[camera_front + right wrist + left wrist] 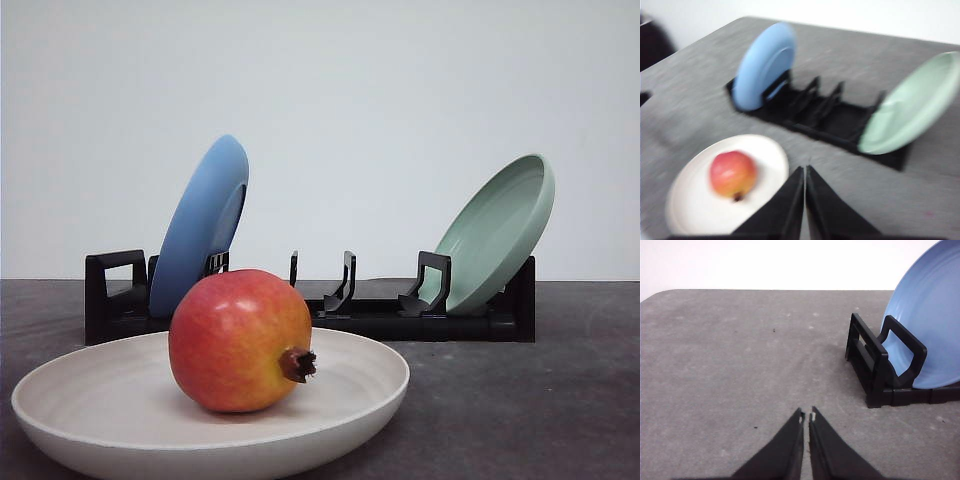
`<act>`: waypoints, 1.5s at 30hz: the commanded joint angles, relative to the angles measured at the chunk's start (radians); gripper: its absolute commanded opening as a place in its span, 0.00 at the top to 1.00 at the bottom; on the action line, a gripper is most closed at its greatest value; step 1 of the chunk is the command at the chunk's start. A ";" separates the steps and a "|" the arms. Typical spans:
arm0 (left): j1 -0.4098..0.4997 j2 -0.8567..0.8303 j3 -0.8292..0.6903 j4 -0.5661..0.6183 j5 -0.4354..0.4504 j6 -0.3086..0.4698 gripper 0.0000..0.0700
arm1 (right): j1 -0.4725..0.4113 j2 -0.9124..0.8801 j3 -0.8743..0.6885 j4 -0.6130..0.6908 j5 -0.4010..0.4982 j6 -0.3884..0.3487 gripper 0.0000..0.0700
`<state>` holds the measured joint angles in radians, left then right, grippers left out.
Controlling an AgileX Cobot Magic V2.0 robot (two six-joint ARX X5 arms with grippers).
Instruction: Place pomegranate in white plate
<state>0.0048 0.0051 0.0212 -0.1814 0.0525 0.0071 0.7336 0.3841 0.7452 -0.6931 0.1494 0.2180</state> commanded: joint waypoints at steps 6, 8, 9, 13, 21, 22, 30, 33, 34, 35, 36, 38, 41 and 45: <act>0.002 -0.002 -0.009 -0.005 0.008 -0.004 1.00 | -0.393 -0.060 -0.140 0.126 0.068 -0.253 1.00; 0.002 -0.002 -0.009 -0.005 0.008 -0.004 1.00 | -0.483 -0.095 -0.227 0.220 0.068 -0.280 1.00; 0.002 -0.002 -0.009 -0.005 0.008 -0.004 1.00 | -0.524 -0.115 -0.278 0.280 0.068 -0.282 1.00; 0.002 -0.002 -0.009 -0.005 0.008 -0.004 1.00 | -0.636 -0.184 -0.475 0.525 0.042 -0.256 1.00; 0.002 -0.002 -0.009 -0.005 0.008 -0.004 1.00 | -0.724 -0.279 -0.679 0.659 -0.029 -0.219 1.00; 0.002 -0.002 -0.009 -0.005 0.008 -0.004 1.00 | -0.730 -0.284 -0.688 0.659 -0.044 -0.223 1.00; 0.002 -0.002 -0.009 -0.005 0.008 -0.004 1.00 | -0.752 -0.343 -0.734 0.558 -0.100 -0.230 1.00; 0.002 -0.002 -0.009 -0.005 0.008 -0.004 1.00 | -0.753 -0.380 -0.734 0.517 -0.100 -0.235 1.00; 0.002 -0.002 -0.009 -0.005 0.008 -0.004 1.00 | -0.755 -0.381 -0.734 0.520 -0.097 -0.242 1.00; 0.002 -0.002 -0.009 -0.005 0.008 -0.004 1.00 | -0.757 -0.380 -0.734 0.519 -0.097 -0.245 1.00; 0.002 -0.002 -0.009 -0.005 0.008 -0.004 1.00 | -0.759 -0.380 -0.734 0.519 -0.097 -0.244 1.00; 0.002 -0.002 -0.009 -0.005 0.008 -0.004 1.00 | -0.759 -0.380 -0.734 0.519 -0.097 -0.244 1.00; 0.002 -0.002 -0.009 -0.005 0.008 -0.004 1.00 | -0.759 -0.380 -0.734 0.521 -0.097 -0.244 1.00; 0.002 -0.002 -0.009 -0.005 0.008 -0.004 1.00 | -0.759 -0.380 -0.733 0.535 -0.097 -0.245 1.00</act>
<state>0.0048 0.0051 0.0212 -0.1810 0.0532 0.0067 -0.0227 0.0036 0.0170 -0.1678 0.0513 -0.0223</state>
